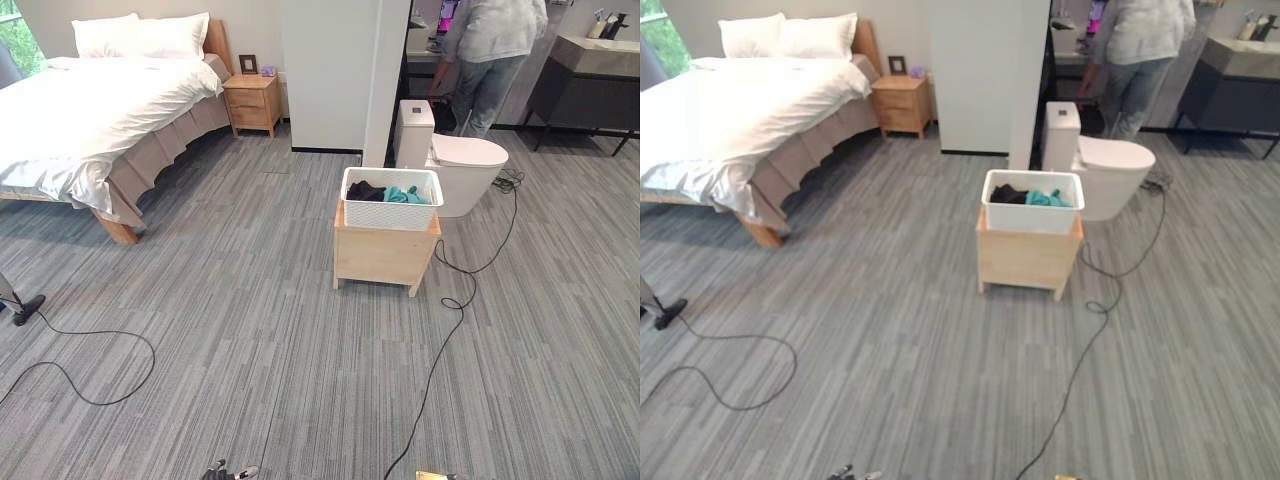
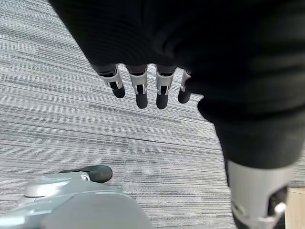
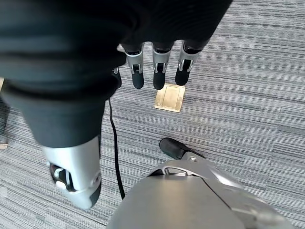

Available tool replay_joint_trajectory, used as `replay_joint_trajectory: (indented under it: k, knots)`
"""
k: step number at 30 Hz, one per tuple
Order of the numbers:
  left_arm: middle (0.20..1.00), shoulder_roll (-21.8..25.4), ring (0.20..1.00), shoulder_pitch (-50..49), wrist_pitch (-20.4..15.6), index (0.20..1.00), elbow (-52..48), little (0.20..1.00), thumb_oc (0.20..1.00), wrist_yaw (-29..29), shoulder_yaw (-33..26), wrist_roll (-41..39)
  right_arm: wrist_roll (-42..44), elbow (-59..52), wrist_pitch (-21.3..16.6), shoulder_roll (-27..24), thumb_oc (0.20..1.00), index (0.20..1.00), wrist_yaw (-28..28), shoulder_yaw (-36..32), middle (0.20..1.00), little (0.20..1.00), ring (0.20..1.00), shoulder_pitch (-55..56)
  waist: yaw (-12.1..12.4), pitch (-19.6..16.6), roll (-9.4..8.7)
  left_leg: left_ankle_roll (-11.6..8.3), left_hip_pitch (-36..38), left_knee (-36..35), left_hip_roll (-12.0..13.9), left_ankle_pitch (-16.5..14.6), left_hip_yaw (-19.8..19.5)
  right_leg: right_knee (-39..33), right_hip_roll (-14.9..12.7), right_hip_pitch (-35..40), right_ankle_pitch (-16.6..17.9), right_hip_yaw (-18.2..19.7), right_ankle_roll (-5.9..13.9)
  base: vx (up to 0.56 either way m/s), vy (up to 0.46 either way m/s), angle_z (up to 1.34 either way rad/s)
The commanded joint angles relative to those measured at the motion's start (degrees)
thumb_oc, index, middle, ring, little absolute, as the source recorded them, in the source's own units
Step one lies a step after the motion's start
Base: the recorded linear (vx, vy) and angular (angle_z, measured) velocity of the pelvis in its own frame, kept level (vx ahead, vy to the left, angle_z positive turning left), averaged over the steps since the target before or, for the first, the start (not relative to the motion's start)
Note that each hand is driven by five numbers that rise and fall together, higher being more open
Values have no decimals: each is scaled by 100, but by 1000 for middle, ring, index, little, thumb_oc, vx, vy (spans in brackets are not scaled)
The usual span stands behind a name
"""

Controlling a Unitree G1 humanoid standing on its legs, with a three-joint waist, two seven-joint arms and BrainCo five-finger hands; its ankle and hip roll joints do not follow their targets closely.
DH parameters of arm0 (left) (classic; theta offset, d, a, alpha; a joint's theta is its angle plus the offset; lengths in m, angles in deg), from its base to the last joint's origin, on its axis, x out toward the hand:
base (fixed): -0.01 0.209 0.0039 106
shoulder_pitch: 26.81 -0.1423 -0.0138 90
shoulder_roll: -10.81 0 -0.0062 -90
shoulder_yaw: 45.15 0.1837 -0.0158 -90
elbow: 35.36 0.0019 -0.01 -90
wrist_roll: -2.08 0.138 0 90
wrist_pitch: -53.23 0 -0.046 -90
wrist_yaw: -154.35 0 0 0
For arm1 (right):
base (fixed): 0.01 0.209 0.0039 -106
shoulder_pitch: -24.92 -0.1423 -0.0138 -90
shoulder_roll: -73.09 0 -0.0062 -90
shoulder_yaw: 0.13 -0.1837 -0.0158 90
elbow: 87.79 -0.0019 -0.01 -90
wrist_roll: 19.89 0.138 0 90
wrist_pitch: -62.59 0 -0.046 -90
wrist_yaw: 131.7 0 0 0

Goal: Grab the laundry basket,head to the washer,open it,put in the laundry and shut it.

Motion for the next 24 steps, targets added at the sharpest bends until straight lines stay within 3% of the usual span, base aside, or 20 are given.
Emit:
replay_joint_trajectory:
  k: [1, 13, 24]
  knots:
    - [1000, -41, 1000, 219, -171, 1000, 170, 1000, 1000, -23, 170, -4, 17, 449, -74, -25, 1000, 1000, -60, 12, 1000, 1000, 1000, -256, 13, -70, -239, -326, -154, -376, 311, 13, -99, -58, -738, 397, -550, 74, 786, 0, 0, 0]
    - [1000, -55, 1000, 210, -187, 1000, 75, 1000, 1000, 9, 130, -96, 105, 520, -70, -84, 1000, 1000, -115, -141, 1000, 1000, 1000, -237, 30, -42, -215, -336, -140, -376, 331, 6, -108, -58, -706, 422, -583, 55, 763, 5, -10, 0]
    - [1000, 58, 1000, 261, -203, 1000, 45, 1000, 1000, 109, -24, -372, 658, 268, -175, -151, 1000, 1000, -181, -317, 1000, 1000, 1000, -303, 20, 219, -250, -518, -187, -376, 643, 235, -9, -58, -417, 313, -711, 209, 555, 22, -131, -1]
